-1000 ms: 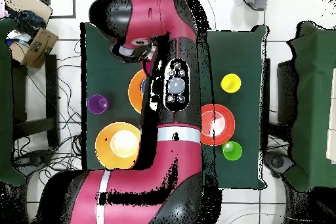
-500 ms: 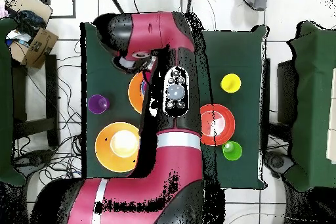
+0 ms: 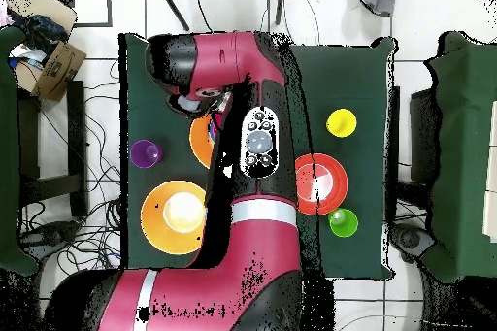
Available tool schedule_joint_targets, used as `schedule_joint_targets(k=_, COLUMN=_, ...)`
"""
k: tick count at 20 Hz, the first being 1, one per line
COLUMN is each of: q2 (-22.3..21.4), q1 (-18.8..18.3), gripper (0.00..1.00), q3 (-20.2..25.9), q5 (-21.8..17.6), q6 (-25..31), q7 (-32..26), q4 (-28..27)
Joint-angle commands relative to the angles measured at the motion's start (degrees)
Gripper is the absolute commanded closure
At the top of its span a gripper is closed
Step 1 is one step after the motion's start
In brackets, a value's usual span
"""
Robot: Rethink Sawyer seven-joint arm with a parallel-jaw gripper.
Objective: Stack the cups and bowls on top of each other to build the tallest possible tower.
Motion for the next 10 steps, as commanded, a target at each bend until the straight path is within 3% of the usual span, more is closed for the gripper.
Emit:
schedule_joint_targets(k=1, q2=1.00, q1=0.40, gripper=1.00, q3=5.73, q5=-3.46, q6=-3.68, q7=-11.66, q4=4.37)
schedule_joint_targets(k=10, q2=2.43, q1=0.62, gripper=1.00, q3=6.31, q5=-3.69, q6=-2.72, q7=-11.84, q4=1.44)
